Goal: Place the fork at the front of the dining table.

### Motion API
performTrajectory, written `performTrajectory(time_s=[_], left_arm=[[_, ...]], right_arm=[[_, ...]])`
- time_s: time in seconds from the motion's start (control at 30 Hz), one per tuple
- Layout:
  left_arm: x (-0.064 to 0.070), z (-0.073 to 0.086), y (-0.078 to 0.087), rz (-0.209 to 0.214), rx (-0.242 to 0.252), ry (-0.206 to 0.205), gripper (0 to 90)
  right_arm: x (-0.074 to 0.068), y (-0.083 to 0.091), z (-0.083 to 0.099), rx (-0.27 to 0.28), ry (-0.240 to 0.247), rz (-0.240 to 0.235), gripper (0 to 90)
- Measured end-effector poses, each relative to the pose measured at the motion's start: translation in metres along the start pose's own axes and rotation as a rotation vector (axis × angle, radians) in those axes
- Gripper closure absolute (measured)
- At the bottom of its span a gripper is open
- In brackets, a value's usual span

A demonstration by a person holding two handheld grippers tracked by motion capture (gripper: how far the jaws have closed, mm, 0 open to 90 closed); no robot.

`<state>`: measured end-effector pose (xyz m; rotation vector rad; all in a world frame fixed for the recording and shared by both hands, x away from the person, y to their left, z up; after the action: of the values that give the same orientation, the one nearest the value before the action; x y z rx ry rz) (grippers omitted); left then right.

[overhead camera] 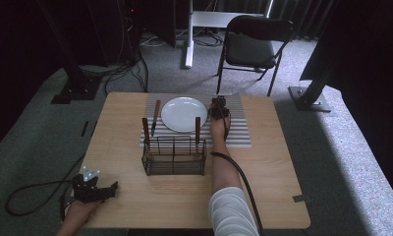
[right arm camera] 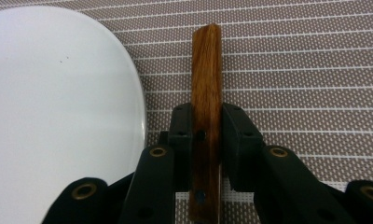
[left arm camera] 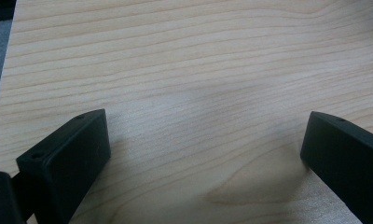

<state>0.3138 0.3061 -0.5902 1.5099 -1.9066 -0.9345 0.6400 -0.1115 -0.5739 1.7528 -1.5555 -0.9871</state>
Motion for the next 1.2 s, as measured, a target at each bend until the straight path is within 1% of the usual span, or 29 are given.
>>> performTrajectory(time_s=[0.03,0.07,0.13,0.17,0.2,0.27,0.33,0.37,0.4,0.43,0.47,0.5,0.53,0.57,0.67,0.7,0.73,0.77,0.8,0.87,0.9,0.97,1.03,1.07,1.1,1.13,1.17,1.2], left_arm=[[0.0,0.0,0.0,0.0,0.001,0.001,1.1],[0.0,0.0,0.0,0.0,0.0,0.0,1.2],[0.0,0.0,0.0,0.0,0.0,0.0,1.2],[0.0,0.0,0.0,0.0,0.0,0.0,1.2],[0.0,0.0,0.0,0.0,0.0,0.0,1.1],[0.0,0.0,0.0,0.0,0.0,0.001,1.2],[0.0,0.0,0.0,0.0,0.0,0.001,1.2],[0.0,0.0,0.0,0.0,0.0,0.001,1.1],[0.0,0.0,0.0,0.0,-0.001,0.0,1.1],[0.0,0.0,0.0,0.0,0.0,0.001,1.1],[0.0,0.0,0.0,0.0,0.0,0.001,1.1],[0.0,0.0,0.0,0.0,0.0,0.001,1.1],[0.0,0.0,0.0,0.0,0.0,0.002,1.1],[0.0,0.0,0.0,0.0,0.0,0.002,1.1],[0.0,0.0,0.0,0.0,0.0,0.001,1.1],[0.0,0.0,0.0,0.0,0.0,0.002,1.2],[0.0,0.0,0.0,0.0,0.0,0.001,1.1],[0.0,0.0,0.0,0.0,0.0,0.002,1.2],[0.0,0.0,0.0,0.0,0.0,0.002,1.1],[0.0,0.0,0.0,0.0,0.0,0.001,1.1],[0.0,0.0,0.0,0.0,0.0,0.001,1.2],[0.0,0.0,0.0,0.0,-0.001,0.002,1.1],[0.0,0.0,0.0,0.0,-0.001,0.002,1.1],[0.0,0.0,0.0,0.0,0.0,0.002,1.1],[0.0,0.0,0.0,0.0,0.0,0.001,1.2],[0.0,0.0,0.0,0.0,-0.001,0.002,1.1],[0.0,0.0,0.0,0.0,-0.001,0.001,1.2],[0.0,0.0,0.0,0.0,-0.001,0.002,1.1]], right_arm=[[0.0,0.0,-0.001,-0.003,-0.011,-0.01,70.7],[0.001,0.0,-0.001,-0.006,-0.015,-0.017,65.9],[0.002,0.001,-0.002,-0.009,-0.014,-0.019,62.9],[0.001,0.002,-0.002,-0.008,-0.012,-0.03,59.9],[0.001,0.004,-0.002,-0.008,-0.009,-0.047,58.5],[0.001,0.01,-0.003,-0.002,-0.021,-0.085,58.0],[0.002,0.018,-0.004,0.002,-0.02,-0.094,54.8],[0.002,0.018,-0.004,0.002,-0.02,-0.094,54.8],[0.003,0.021,-0.004,-0.002,-0.019,-0.109,53.2],[0.004,0.026,-0.003,-0.002,-0.007,-0.132,50.1],[0.005,0.03,-0.001,-0.007,0.004,-0.145,46.9],[0.007,0.032,0.003,-0.012,0.012,-0.156,41.5],[0.008,0.033,0.006,-0.031,0.012,-0.174,38.4],[0.011,0.034,0.01,-0.043,0.003,-0.176,37.9],[0.019,0.039,0.016,-0.029,-0.025,-0.154,27.9],[0.021,0.041,0.018,-0.021,-0.015,-0.163,24.7],[0.022,0.045,0.021,-0.004,0.002,-0.169,24.1],[0.024,0.047,0.023,0.007,0.003,-0.157,25.0],[0.026,0.049,0.025,0.008,0.006,-0.171,24.5],[0.025,0.054,0.03,0.012,0.013,-0.224,21.4],[0.023,0.056,0.032,0.017,0.026,-0.234,21.0],[0.018,0.064,0.038,0.037,0.079,-0.26,19.4],[0.013,0.07,0.042,0.055,0.136,-0.241,19.3],[0.01,0.073,0.044,0.062,0.153,-0.255,18.9],[0.008,0.075,0.046,0.061,0.161,-0.271,17.8],[0.007,0.078,0.048,0.073,0.177,-0.279,17.1],[0.005,0.081,0.05,0.081,0.185,-0.277,17.1],[0.003,0.083,0.052,0.09,0.194,-0.284,17.1]])
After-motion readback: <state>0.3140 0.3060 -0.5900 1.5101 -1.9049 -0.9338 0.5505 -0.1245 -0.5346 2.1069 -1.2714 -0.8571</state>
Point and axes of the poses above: each handheld gripper's, and its own axes: y roughly backward along the jaws, z roughly out of its underside, x roughly to its right, the point moved 6 cm from there along -y, roughly forward along the jaws, and after that the axes turned 5 degrees about -x, right-handed, at the moved point
